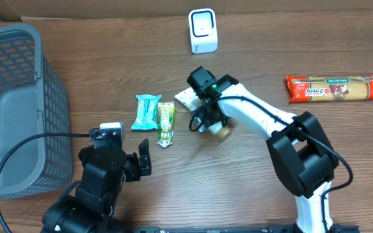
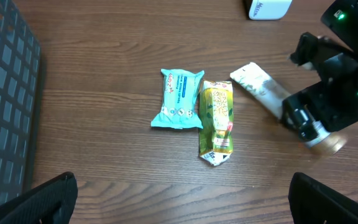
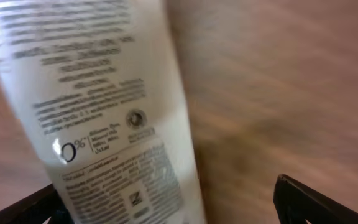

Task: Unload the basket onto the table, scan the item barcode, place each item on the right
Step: 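Lift the conditioner tube and carry it toward the scanner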

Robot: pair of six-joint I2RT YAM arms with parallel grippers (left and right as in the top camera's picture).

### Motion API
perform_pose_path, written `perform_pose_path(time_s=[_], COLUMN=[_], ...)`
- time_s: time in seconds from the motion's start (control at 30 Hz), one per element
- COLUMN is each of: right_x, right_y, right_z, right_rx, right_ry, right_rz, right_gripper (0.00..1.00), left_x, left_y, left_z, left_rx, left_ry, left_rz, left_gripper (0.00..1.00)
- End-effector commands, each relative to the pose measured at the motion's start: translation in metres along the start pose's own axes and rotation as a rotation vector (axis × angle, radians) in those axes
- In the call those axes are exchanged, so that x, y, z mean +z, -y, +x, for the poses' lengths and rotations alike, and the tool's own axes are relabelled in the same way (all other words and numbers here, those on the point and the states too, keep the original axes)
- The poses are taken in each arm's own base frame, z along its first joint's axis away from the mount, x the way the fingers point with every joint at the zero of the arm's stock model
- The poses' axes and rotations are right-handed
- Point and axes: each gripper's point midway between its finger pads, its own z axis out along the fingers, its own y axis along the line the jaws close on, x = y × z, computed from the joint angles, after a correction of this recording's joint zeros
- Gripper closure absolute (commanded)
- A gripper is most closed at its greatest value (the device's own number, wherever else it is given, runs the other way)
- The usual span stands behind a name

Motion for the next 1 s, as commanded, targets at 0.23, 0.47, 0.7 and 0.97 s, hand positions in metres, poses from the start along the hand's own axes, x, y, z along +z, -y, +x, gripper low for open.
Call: perform_pose_path(time_s=[0.23, 0.47, 0.7, 0.97], right_x=[-0.018, -0.083, -0.087, -0.031], right_y=[0.073, 0.056, 0.021, 0.007], right_z=[-0.037, -0.098, -0.124, -0.123], right_rx=[-0.014, 0.049, 0.473, 0.936], right_ry=[0.119, 0.32, 0.378, 0.345], right_rz=[0.212, 0.051, -0.24, -0.351], right_gripper=[0.0, 0.0, 0.16, 0.43], left_x=[0.002, 0.002, 0.002, 0.002], left_y=[-0.001, -0.001, -0.001, -0.001], left_z=[0.001, 0.001, 0.001, 0.001], left_rx=[-0.009, -0.009, -0.009, -0.008], left_ry=[0.001, 0.001, 0.001, 0.001], left_rz=[-0.009, -0.009, -0.009, -0.009], left_gripper=[0.0, 0.0, 0.0, 0.0])
